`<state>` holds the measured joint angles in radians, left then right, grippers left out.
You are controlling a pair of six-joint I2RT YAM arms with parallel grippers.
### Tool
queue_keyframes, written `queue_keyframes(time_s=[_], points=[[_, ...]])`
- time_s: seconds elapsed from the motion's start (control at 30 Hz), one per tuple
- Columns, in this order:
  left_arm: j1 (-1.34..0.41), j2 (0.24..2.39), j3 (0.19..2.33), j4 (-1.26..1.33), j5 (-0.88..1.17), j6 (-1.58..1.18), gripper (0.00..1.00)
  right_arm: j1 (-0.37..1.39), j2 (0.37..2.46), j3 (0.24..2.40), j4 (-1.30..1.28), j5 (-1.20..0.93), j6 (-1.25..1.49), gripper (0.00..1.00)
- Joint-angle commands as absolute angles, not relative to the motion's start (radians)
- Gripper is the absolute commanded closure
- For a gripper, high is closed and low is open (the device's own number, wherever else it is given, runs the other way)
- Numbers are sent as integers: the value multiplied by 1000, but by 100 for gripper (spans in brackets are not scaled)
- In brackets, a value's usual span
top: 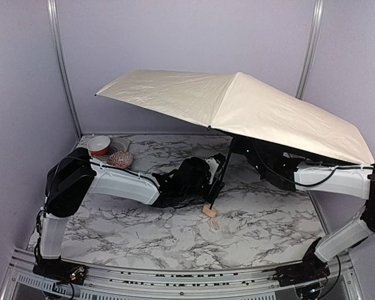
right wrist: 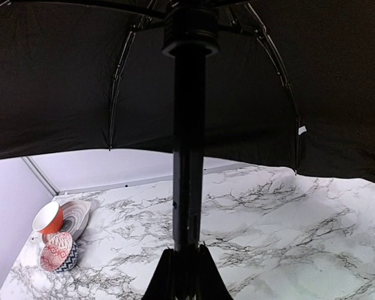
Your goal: Put away the umbrella
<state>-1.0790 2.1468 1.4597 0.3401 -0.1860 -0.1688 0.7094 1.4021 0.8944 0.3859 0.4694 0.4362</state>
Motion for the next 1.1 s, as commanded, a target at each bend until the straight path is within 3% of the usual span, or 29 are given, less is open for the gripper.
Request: queue_keyframes(time_s=[0.0, 0.1, 0.27, 0.37, 0.57, 0.67, 0.97, 1.07], points=[[-1074, 2168, 1482, 365, -201, -175, 80, 722, 1376, 953, 416, 497, 413, 100], [-1072, 2150, 1470, 366, -205, -187, 100, 723, 1371, 952, 416, 495, 404, 100], [-1060, 2074, 1399, 419, -157, -238, 100, 723, 1340, 929, 448, 439, 349, 98], [-1037, 1990, 1289, 557, -57, -306, 100, 722, 1305, 904, 479, 327, 241, 72], [-1007, 1894, 1177, 712, 97, -388, 100, 702, 1209, 800, 538, 13, 46, 40], [-1007, 1866, 1152, 751, 151, -389, 100, 673, 1157, 757, 537, -91, 16, 31], [-1012, 1815, 1079, 854, 221, -430, 100, 556, 1101, 738, 551, -365, 75, 15], [-1019, 1812, 1048, 914, 272, -459, 100, 552, 1121, 766, 593, -433, 120, 3]])
